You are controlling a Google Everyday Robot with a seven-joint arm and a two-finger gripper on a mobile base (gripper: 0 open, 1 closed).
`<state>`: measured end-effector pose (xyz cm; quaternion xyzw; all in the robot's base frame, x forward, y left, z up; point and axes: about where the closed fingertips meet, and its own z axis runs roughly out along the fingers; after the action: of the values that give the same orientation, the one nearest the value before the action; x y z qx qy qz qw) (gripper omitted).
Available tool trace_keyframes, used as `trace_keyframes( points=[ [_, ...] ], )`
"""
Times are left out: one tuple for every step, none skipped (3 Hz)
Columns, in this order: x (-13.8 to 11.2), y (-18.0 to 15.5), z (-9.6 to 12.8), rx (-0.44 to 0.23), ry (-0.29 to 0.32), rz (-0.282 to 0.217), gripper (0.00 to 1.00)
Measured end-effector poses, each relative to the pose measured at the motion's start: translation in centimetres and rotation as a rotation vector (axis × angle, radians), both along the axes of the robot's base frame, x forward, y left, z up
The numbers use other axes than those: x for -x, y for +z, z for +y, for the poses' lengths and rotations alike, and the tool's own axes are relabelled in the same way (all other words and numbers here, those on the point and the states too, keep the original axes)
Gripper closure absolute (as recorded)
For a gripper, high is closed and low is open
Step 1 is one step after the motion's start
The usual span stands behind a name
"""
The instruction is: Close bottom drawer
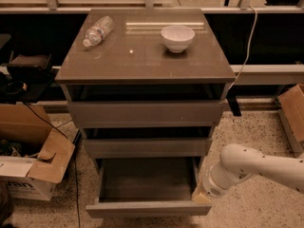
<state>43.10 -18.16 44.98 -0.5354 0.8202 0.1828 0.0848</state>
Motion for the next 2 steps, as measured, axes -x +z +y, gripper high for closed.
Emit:
trace_keyframes(
  points=[
    [0.0, 0.0, 0.0, -0.001, 0.000, 0.001, 1.00],
    [0.3, -1.1, -0.8, 0.015, -0.013, -0.019, 1.00]
  ],
)
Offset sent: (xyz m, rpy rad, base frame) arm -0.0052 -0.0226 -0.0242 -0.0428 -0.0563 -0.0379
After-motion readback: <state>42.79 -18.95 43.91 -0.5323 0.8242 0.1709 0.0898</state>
